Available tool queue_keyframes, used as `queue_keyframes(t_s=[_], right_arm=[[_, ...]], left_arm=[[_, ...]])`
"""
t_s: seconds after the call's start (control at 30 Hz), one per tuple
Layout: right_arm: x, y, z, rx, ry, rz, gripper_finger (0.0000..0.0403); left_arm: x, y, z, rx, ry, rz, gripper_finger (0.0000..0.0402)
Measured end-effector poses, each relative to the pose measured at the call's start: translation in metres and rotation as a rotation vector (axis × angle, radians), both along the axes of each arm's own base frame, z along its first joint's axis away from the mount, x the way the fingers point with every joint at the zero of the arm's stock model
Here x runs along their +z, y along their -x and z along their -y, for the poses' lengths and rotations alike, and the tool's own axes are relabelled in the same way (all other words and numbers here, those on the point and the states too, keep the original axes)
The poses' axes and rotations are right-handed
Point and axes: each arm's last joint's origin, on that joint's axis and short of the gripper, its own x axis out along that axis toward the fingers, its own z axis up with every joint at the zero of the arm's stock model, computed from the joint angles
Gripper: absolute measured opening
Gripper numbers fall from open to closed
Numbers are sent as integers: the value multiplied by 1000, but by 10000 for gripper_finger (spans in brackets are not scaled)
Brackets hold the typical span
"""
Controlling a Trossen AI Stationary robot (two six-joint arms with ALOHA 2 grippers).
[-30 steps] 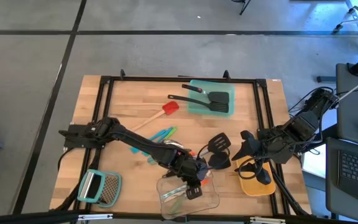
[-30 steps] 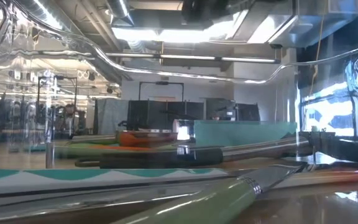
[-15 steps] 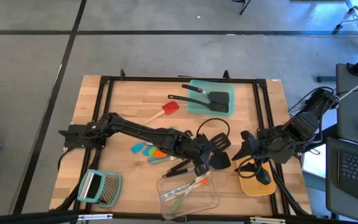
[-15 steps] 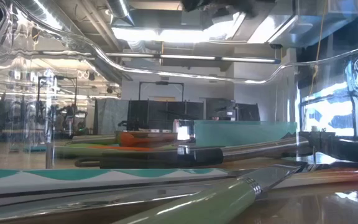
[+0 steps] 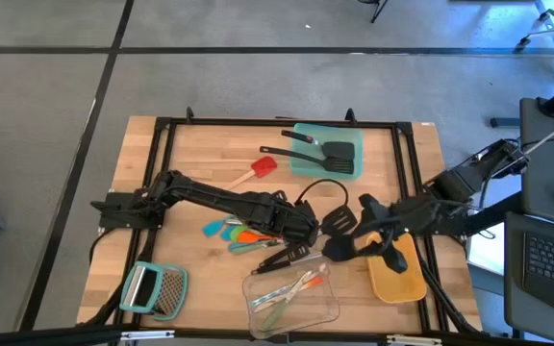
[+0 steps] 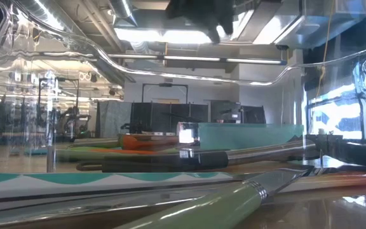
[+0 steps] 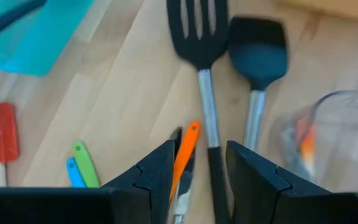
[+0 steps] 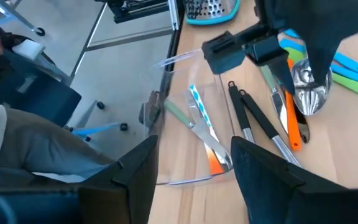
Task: Pick & Place Kitchen Items
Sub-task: Put the spatula into the green bin
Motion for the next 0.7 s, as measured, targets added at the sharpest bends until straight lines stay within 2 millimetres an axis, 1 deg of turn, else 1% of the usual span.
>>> queue_keyframes(t_s=[0.07,0.17,0.27,0.33,0.43,0.53,0.7], right_arm=[[-6,-6,4,7,-17,4,203],[-16,-13,9,-3,-34,-1,203],[-22,-20,14,-19,-52,17,203],[-25,-22,17,-35,-53,17,203],[-25,-26,24,-57,-44,31,203],[-23,-31,34,-75,-45,55,203],[-17,-42,58,-91,-75,130,203]], left_arm=[[-5,2,-1,-1,-5,-19,140],[-7,8,-3,-5,0,-7,132],[-11,15,-4,-12,28,43,119],[-12,22,-6,-5,50,108,110],[-17,39,-14,20,82,203,102],[-28,60,-27,56,126,263,100],[-39,98,-49,115,168,366,100]])
